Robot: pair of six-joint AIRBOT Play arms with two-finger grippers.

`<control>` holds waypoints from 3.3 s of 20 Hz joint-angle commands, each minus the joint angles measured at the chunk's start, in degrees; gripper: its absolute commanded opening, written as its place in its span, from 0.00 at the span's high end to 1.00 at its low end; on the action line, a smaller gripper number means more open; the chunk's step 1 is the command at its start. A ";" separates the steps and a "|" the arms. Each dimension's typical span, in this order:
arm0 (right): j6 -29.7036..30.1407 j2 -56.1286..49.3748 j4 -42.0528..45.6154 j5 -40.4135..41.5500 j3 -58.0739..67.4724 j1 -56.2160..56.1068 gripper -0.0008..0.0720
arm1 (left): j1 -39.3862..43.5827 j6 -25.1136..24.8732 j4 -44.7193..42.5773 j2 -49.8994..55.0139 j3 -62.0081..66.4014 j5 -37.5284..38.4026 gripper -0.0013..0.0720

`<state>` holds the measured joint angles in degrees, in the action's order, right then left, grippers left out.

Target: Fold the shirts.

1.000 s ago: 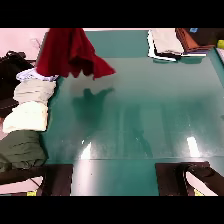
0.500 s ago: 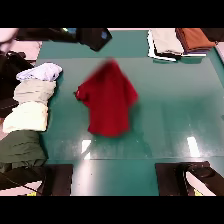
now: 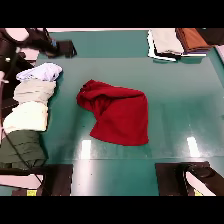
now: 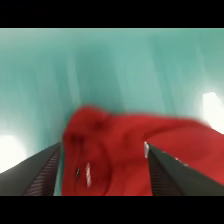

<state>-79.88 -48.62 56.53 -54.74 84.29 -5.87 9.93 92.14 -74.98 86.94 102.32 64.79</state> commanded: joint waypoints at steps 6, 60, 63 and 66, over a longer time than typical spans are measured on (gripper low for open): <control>-0.02 -1.42 -0.07 -1.75 0.00 -0.11 0.97 | -4.33 0.37 8.66 15.47 -12.94 1.46 0.15; 0.81 -3.45 3.65 -29.77 13.40 19.78 0.97 | -10.38 -9.60 14.10 -37.99 -1.49 6.23 0.95; -0.70 -10.82 3.76 -29.68 3.34 14.01 0.97 | -10.38 -9.66 14.88 -35.43 -20.63 5.79 0.95; -3.63 -20.20 8.37 -27.02 -5.49 10.67 0.97 | -10.38 -10.84 14.51 -29.44 -38.77 -4.02 0.95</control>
<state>-80.77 -61.30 61.56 -82.87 85.78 8.10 -0.40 82.30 -60.69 53.65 78.30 67.68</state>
